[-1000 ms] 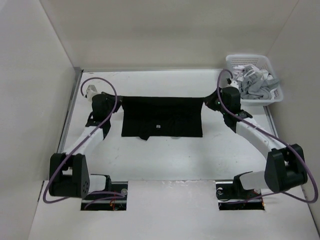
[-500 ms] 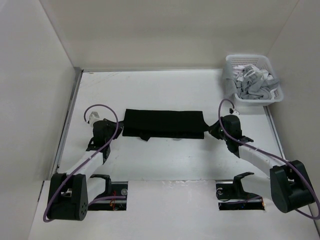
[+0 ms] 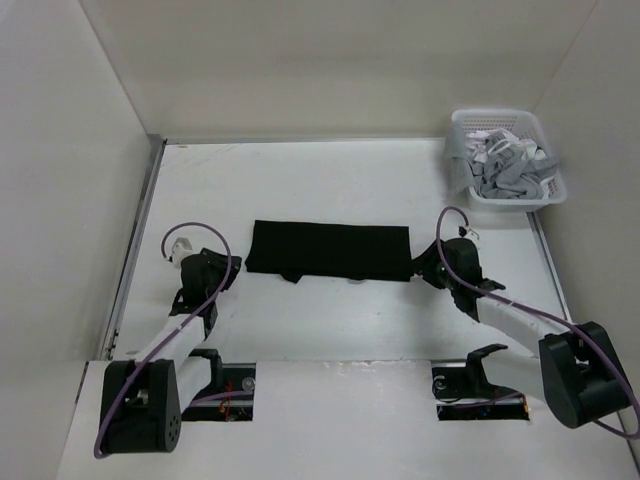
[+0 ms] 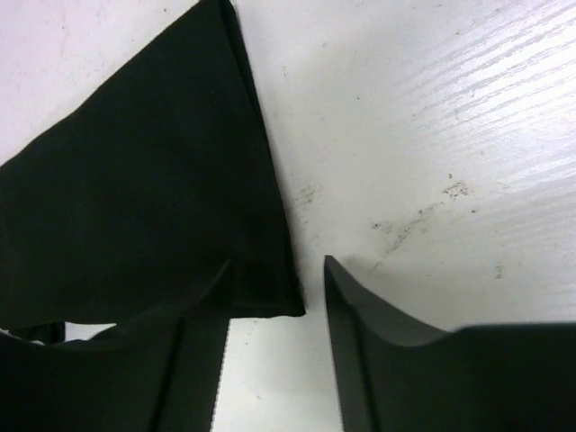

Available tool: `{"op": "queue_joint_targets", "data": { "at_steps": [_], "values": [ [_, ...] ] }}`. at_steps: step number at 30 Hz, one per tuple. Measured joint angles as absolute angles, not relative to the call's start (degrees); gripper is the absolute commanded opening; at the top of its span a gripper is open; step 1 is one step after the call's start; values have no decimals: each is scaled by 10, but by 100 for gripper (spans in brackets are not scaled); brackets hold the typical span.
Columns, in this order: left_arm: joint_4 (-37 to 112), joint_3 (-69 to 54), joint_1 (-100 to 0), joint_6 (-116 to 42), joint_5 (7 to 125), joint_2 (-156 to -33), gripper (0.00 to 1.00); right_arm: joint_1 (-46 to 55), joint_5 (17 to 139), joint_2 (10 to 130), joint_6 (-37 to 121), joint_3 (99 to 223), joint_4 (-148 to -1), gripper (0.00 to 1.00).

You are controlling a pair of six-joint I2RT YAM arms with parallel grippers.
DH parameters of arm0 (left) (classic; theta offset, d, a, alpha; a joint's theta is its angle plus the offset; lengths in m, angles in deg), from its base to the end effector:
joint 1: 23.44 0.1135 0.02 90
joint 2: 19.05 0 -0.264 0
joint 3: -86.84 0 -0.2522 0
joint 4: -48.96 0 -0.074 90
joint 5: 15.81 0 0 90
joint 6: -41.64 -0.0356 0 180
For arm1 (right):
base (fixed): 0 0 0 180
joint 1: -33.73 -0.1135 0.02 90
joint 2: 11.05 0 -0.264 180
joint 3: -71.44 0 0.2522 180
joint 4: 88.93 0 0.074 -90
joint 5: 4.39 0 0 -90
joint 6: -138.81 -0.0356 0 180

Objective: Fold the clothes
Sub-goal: Fold the tank top

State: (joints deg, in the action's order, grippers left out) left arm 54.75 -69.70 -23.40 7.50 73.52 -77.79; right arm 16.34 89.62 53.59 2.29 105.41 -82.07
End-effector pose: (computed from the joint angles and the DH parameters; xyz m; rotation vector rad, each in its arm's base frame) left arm 0.1843 -0.0003 0.1396 -0.9978 1.8961 -0.5961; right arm 0.2018 0.0606 0.1567 0.6106 2.1938 0.5262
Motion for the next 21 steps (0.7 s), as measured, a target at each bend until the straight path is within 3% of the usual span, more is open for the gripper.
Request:
{"op": "queue_joint_targets", "data": {
  "at_steps": [8, 14, 19, 21],
  "values": [
    [523, -662, -290, 73, 756, -695, 25, 190, 833, 634, 11, 1077, -886, 51],
    [526, -636, -357, 69, 778, -706, 25, 196, 807, 692, -21, 1088, -936, 33],
    [536, -632, -383, 69, 787, -734, 25, 196, 803, 712, -46, 1088, -950, 8],
    [542, -630, -389, 69, 789, -745, 25, 198, 801, 717, -54, 1088, -956, 2]
  ]
}}
